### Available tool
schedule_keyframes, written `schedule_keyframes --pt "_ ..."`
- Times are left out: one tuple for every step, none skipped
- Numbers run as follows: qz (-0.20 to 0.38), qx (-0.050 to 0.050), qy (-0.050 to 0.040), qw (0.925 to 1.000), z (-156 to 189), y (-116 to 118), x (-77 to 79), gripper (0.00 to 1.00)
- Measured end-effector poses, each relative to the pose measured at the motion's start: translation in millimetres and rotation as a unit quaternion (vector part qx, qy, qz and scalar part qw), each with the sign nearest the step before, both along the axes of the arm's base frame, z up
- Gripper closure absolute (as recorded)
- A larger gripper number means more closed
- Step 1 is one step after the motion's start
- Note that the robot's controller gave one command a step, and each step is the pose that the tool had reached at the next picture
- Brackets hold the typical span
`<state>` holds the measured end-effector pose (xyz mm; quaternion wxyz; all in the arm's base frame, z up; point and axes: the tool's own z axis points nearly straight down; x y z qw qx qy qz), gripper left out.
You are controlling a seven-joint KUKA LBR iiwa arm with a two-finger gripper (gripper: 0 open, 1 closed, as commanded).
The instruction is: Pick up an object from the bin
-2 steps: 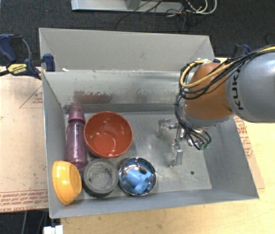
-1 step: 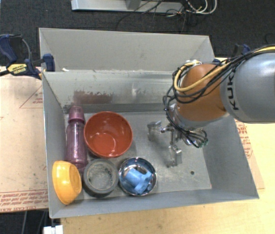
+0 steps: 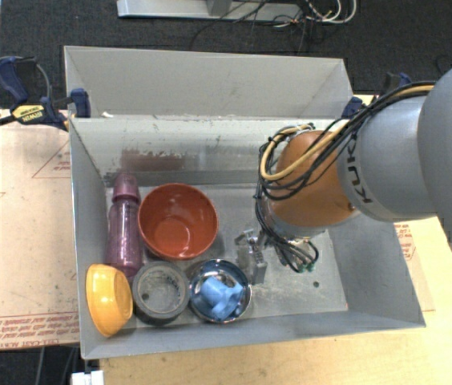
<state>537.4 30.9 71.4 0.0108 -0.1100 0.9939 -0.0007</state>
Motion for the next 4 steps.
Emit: schedule_keyframes --pt "0.000 0.000 0.0000 1.0000 0 0 0.0 1.00" --pt "0.011 -0.002 -0.0039 0.9999 0 86 -0.1 1.00" --pt "0.032 -0.002 -0.0001 0.9995 -2 83 -6.5 0.00" --pt "0.038 -0.002 -0.0009 0.9993 -2 79 -7.1 0.00"
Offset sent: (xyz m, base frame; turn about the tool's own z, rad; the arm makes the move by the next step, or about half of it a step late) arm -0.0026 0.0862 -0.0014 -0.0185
